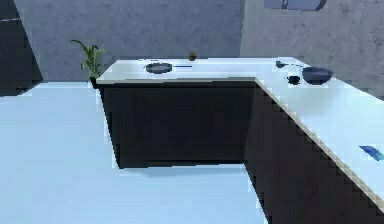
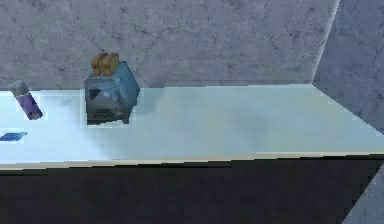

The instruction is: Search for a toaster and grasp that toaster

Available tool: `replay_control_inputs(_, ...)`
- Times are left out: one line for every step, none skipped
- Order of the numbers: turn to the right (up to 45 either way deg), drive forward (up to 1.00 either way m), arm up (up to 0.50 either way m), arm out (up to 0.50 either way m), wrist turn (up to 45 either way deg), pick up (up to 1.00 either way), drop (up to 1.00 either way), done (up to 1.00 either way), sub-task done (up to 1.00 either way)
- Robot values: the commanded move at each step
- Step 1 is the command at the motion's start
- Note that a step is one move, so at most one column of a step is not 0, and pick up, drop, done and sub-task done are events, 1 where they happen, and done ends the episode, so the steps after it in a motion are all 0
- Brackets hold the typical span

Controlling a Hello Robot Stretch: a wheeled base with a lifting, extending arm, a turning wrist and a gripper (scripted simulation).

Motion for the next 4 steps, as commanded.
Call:
replay_control_inputs(-15.0,0.0,0.0,0.0,0.0,0.0,0.0,0.0,0.0)
replay_control_inputs(0.0,0.0,0.5,0.0,0.0,0.0,0.0,0.0,0.0)
replay_control_inputs(0.0,0.0,0.38,0.0,0.0,0.0,0.0,0.0,0.0)
replay_control_inputs(0.0,0.0,0.0,0.44,0.0,0.0,0.0,0.0,0.0)
